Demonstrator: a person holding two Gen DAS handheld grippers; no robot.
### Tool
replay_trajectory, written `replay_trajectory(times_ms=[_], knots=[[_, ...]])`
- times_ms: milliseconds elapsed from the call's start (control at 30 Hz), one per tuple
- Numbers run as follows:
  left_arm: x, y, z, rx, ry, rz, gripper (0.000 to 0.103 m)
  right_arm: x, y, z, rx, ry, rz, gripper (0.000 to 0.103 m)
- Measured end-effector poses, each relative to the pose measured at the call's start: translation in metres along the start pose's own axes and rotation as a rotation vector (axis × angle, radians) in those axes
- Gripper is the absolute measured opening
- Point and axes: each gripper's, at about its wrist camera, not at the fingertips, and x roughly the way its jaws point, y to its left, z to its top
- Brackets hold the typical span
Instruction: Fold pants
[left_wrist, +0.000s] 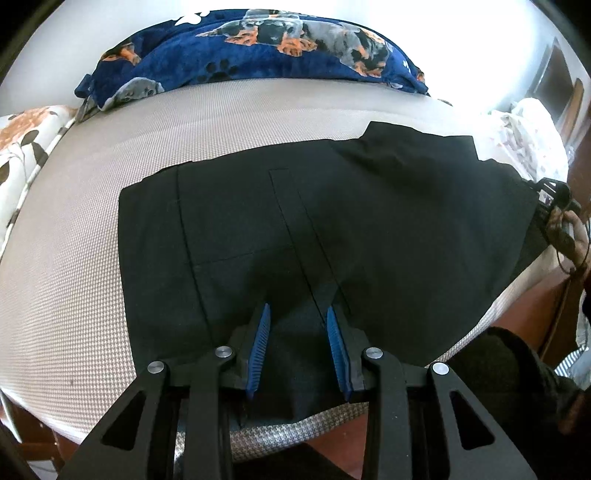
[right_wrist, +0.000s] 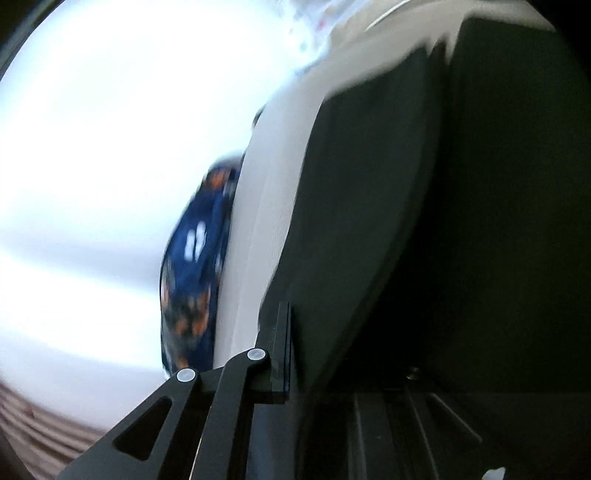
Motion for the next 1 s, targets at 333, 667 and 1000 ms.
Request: replay_trajectory(times_ms=[333, 667, 1000], knots=[[0.002, 0.001, 0.006, -0.002, 0.022, -0.003, 0.034, -0.070, 0.002, 0.023, -0.131, -0.126, -0.114, 0.004], [0.004, 0.003, 0.007, 0.017, 0.027, -0.015, 0.034, -0.119, -0.049, 0.021, -0.063, -0.151, -0.145, 0.004], [0.004, 0.004, 0.006, 0.044, 0.017, -0.025, 0.034, -0.130, -0.060, 0.019, -0.051, -0.139, -0.155, 0.003]])
